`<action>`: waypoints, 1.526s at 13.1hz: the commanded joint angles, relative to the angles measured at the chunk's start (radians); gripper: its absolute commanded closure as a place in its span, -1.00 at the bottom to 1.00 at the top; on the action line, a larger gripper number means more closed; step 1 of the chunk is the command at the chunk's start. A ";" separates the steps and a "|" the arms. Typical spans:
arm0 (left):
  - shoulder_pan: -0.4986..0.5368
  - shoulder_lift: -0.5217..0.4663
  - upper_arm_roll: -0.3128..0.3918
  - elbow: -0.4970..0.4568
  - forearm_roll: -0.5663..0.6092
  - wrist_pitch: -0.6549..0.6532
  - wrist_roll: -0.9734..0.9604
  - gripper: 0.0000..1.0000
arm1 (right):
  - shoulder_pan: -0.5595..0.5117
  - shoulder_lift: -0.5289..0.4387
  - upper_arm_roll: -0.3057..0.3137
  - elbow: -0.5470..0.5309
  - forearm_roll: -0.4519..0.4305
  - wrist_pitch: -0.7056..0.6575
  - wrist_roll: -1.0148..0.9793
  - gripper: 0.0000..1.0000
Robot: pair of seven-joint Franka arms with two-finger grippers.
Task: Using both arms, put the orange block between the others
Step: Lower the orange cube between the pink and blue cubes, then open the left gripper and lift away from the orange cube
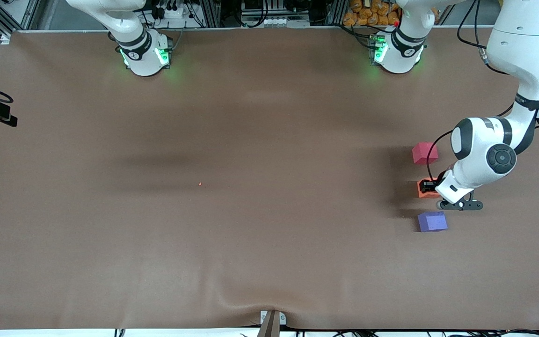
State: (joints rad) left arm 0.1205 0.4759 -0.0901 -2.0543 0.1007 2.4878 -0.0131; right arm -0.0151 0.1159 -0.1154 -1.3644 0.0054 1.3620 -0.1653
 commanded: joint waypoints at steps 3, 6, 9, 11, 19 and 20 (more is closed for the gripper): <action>0.007 -0.008 -0.023 0.011 0.007 0.019 -0.008 -1.00 | 0.009 -0.004 0.006 0.002 -0.001 -0.003 0.013 -1.00; 0.008 -0.103 -0.025 0.025 0.008 -0.099 -0.008 -1.00 | 0.007 -0.004 0.006 0.002 -0.001 -0.001 0.013 -1.00; 0.007 -0.170 -0.025 0.142 0.010 -0.335 0.004 -1.00 | 0.003 -0.004 0.006 0.002 -0.001 0.002 0.010 -1.00; 0.010 -0.180 -0.025 0.294 0.010 -0.537 0.008 -1.00 | 0.006 -0.002 0.006 0.002 -0.001 0.002 0.012 -1.00; 0.013 -0.310 -0.037 0.623 -0.007 -0.995 -0.016 -1.00 | 0.010 -0.004 0.006 0.004 0.001 0.002 0.009 -1.00; 0.014 -0.338 -0.036 0.623 -0.009 -1.003 -0.015 -1.00 | 0.010 -0.004 0.006 0.004 -0.001 0.000 0.009 -1.00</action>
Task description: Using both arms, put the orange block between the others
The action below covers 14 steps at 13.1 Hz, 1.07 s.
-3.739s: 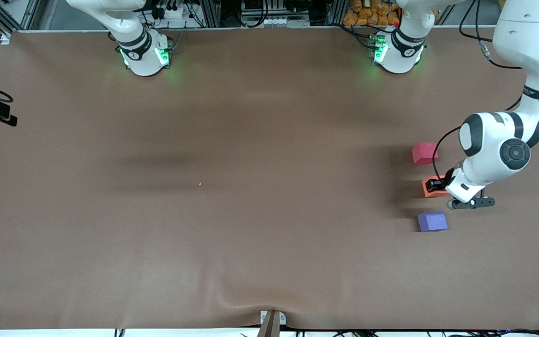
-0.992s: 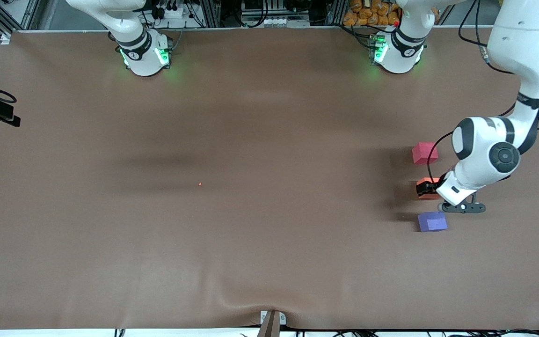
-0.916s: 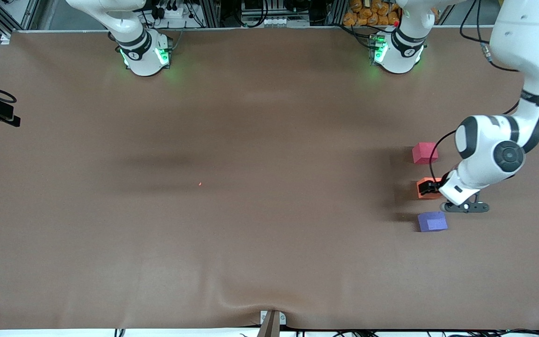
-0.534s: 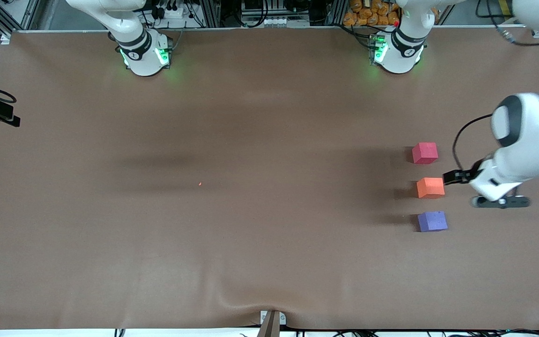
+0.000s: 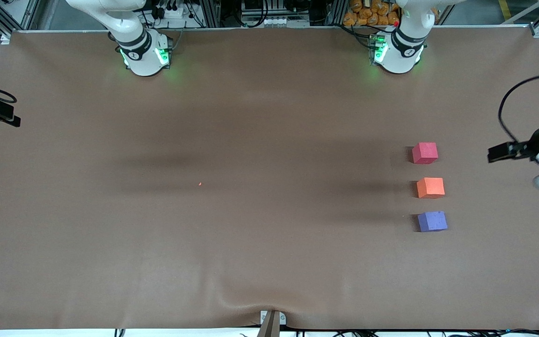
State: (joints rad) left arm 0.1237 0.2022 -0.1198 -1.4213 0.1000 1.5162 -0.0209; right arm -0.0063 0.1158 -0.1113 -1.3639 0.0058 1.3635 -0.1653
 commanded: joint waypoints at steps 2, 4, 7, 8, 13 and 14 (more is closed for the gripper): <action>0.011 -0.107 -0.004 -0.011 -0.008 -0.041 -0.007 -1.00 | 0.002 -0.004 0.002 0.003 0.000 -0.001 0.009 -1.00; 0.014 -0.139 0.000 -0.013 -0.028 -0.042 0.002 -1.00 | 0.003 -0.004 0.004 0.003 0.000 -0.003 0.009 -1.00; 0.074 -0.175 0.002 -0.028 -0.083 -0.056 0.027 -1.00 | 0.002 -0.004 0.004 0.005 -0.001 -0.004 0.007 -1.00; 0.082 -0.176 0.002 -0.028 -0.085 -0.065 0.050 -1.00 | 0.002 -0.004 0.004 0.009 0.000 -0.004 0.007 -1.00; 0.120 -0.211 0.000 -0.022 -0.131 -0.083 0.116 -1.00 | 0.002 -0.010 0.005 0.009 0.000 -0.010 0.010 -1.00; 0.120 -0.227 0.000 -0.028 -0.135 -0.091 0.116 -1.00 | 0.002 -0.010 0.005 0.011 0.000 -0.032 0.012 -1.00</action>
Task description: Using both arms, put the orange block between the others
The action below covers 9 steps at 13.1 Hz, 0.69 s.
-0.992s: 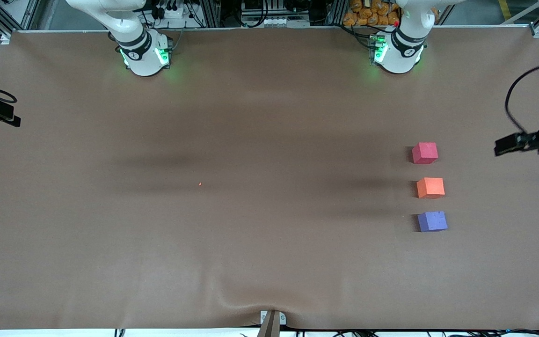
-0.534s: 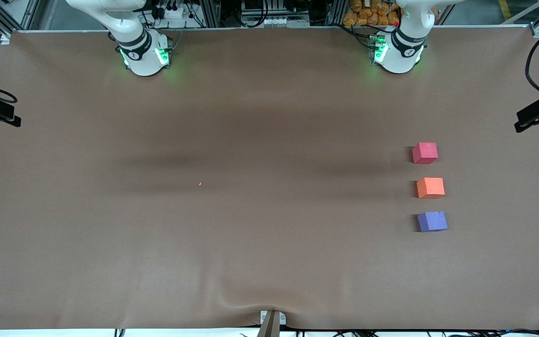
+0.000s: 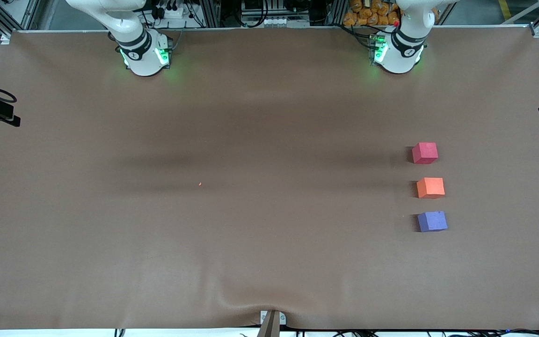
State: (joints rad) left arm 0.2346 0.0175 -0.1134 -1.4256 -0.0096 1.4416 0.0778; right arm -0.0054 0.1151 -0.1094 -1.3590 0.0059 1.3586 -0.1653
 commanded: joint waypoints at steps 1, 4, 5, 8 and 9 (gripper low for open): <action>0.002 -0.045 -0.008 -0.033 -0.029 -0.018 0.005 -1.00 | 0.001 -0.009 0.005 0.006 0.002 -0.048 0.013 -1.00; -0.078 -0.063 0.035 -0.084 -0.026 -0.015 -0.027 -1.00 | 0.002 -0.011 0.005 0.026 0.052 -0.053 0.065 -1.00; -0.142 -0.064 0.087 -0.087 -0.024 -0.012 -0.053 -1.00 | 0.001 -0.012 0.002 0.031 0.071 -0.055 0.082 -1.00; -0.273 -0.100 0.195 -0.136 -0.015 -0.009 -0.108 -1.00 | 0.002 -0.015 0.002 0.032 0.062 -0.055 0.075 -1.00; -0.297 -0.123 0.205 -0.165 -0.015 -0.007 -0.139 -1.00 | 0.002 -0.015 0.001 0.032 0.056 -0.055 0.073 -1.00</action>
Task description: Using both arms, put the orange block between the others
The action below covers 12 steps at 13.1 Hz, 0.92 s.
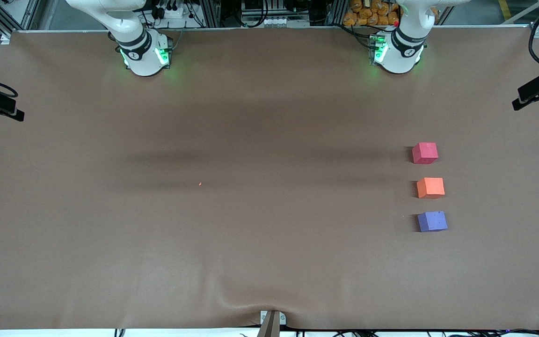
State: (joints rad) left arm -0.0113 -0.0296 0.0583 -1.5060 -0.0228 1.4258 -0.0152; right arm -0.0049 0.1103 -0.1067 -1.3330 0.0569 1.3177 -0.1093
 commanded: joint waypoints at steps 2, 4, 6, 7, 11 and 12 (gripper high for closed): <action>-0.093 -0.099 0.055 -0.108 0.015 0.008 -0.061 -1.00 | -0.001 -0.009 -0.005 0.006 0.003 -0.014 0.016 -1.00; -0.114 -0.118 0.054 -0.132 0.047 0.008 -0.074 -1.00 | 0.000 -0.009 -0.007 0.006 0.001 -0.014 0.016 -1.00; -0.111 -0.121 0.048 -0.143 0.047 0.025 -0.078 -1.00 | 0.006 -0.009 -0.005 0.006 0.000 -0.014 0.017 -1.00; -0.104 -0.121 0.023 -0.143 0.046 0.025 -0.081 -1.00 | 0.006 -0.009 -0.005 0.006 0.001 -0.014 0.019 -1.00; -0.026 -0.102 -0.049 -0.134 0.046 0.041 -0.077 -1.00 | 0.013 -0.012 -0.004 0.006 0.000 -0.015 0.019 -1.00; 0.014 -0.095 -0.089 -0.128 0.046 0.041 -0.075 -1.00 | 0.023 -0.014 -0.008 0.006 -0.002 -0.015 0.019 -1.00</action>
State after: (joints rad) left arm -0.0653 -0.1242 0.0343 -1.6312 0.0057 1.4522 -0.0836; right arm 0.0001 0.1103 -0.1101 -1.3313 0.0566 1.3161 -0.1084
